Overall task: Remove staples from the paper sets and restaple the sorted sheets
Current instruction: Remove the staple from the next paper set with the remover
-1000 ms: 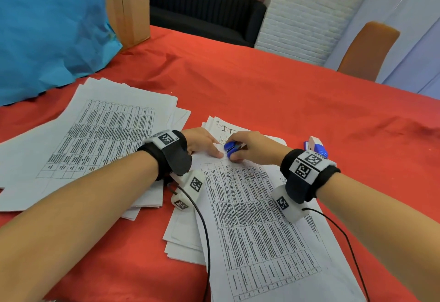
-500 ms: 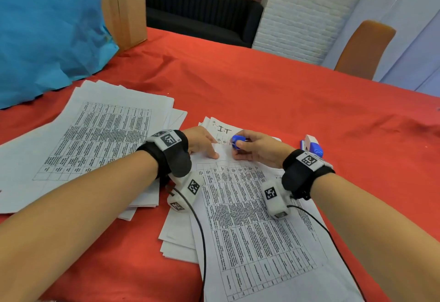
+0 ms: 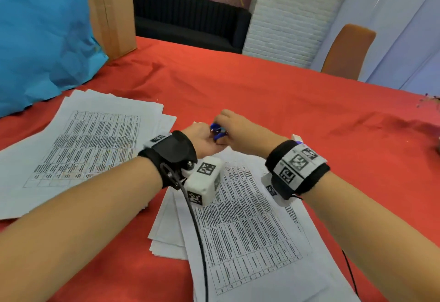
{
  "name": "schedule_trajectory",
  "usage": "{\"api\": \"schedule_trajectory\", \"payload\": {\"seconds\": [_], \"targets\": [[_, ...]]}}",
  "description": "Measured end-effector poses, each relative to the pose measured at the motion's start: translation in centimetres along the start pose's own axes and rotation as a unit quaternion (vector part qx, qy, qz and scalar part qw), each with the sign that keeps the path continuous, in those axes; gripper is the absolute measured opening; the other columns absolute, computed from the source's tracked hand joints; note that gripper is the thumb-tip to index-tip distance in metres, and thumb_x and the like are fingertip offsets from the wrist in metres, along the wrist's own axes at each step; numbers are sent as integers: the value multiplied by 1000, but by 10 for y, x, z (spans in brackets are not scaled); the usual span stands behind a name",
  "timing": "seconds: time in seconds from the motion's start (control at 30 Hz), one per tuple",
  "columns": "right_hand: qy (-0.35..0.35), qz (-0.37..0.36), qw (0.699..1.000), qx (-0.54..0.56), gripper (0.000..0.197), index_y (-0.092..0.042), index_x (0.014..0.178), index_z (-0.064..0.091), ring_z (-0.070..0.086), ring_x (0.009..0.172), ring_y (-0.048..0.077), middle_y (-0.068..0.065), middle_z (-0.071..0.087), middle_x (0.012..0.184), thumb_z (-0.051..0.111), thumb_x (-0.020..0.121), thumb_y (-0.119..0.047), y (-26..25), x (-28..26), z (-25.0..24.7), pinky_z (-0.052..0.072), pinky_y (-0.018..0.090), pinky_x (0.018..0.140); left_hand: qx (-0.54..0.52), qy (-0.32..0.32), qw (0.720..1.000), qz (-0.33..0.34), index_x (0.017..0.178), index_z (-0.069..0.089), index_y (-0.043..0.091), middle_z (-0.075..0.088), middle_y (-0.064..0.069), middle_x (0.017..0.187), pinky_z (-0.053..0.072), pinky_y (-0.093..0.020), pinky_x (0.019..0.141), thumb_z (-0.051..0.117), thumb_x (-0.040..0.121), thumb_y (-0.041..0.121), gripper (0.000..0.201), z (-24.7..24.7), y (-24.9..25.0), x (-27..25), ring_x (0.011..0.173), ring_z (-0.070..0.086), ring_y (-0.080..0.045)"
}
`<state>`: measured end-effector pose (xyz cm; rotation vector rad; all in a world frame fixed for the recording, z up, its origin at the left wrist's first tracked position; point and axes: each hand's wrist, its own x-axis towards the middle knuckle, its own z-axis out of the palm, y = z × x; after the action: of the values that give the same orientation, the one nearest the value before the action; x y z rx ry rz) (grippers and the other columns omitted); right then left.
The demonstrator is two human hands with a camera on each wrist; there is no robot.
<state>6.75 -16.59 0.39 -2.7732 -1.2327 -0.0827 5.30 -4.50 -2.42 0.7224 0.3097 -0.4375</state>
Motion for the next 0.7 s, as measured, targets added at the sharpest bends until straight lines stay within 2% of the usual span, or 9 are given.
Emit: {"api": "schedule_trajectory", "payload": {"seconds": [0.1,0.17,0.2,0.23,0.33,0.37,0.47,0.53,0.7], "targets": [[8,13,1000,16,40,-1,119,55,51,98,27,14,49,111,68,84,-15,3,-2,-4,33,30,79,-18,53,998,25,70,45,2,50,-12,50,30,-21,51,21,97,-3,37,-4,-6,0,53,37,-17],[38,54,997,50,39,-2,115,59,51,97,26,12,51,106,71,83,-20,16,-5,-8,34,30,77,76,91,992,52,73,49,3,53,-7,42,37,-14,43,30,100,2,33,-9,-8,-1,39,46,-10],[22,74,996,35,36,-3,112,60,52,98,28,11,52,105,71,83,-21,23,-7,-7,35,31,78,177,113,975,75,72,50,4,52,-5,46,35,-14,39,36,100,4,31,-13,-8,0,34,45,-6],[-19,88,996,6,33,-3,111,61,52,100,29,11,52,106,71,84,-20,27,-9,-4,38,32,79,300,129,940,98,71,51,6,51,-4,53,34,-15,39,43,98,5,28,-15,-7,0,34,43,-6],[-132,89,986,-49,33,-8,117,61,52,104,26,10,52,114,68,86,-17,28,-14,16,40,31,82,637,150,745,126,66,54,8,50,-3,59,35,-22,47,64,87,15,23,-19,-1,7,49,43,-13],[-143,85,985,-51,33,-8,118,60,52,105,25,9,52,116,67,87,-16,26,-14,21,39,29,80,693,138,699,104,65,53,9,51,-4,59,36,-23,51,68,83,18,25,-18,-1,8,51,44,-15],[-154,78,983,-64,33,-9,120,59,54,102,24,6,49,116,64,88,-11,21,-11,27,39,29,76,770,108,628,27,62,49,11,51,-3,59,37,-24,51,73,79,23,32,-12,-3,10,49,44,-16],[-169,72,980,-80,32,-10,120,59,57,99,24,4,49,115,63,88,-8,22,-9,28,41,31,75,807,108,581,17,66,46,11,48,-1,61,33,-23,47,73,79,26,34,-8,-5,11,53,43,-15],[-189,48,974,-112,30,-13,118,59,56,92,24,1,46,110,62,88,-9,18,-6,27,45,35,73,848,97,520,-1,90,47,8,45,0,65,33,-23,48,71,82,35,37,1,-6,10,61,46,-17]]}}
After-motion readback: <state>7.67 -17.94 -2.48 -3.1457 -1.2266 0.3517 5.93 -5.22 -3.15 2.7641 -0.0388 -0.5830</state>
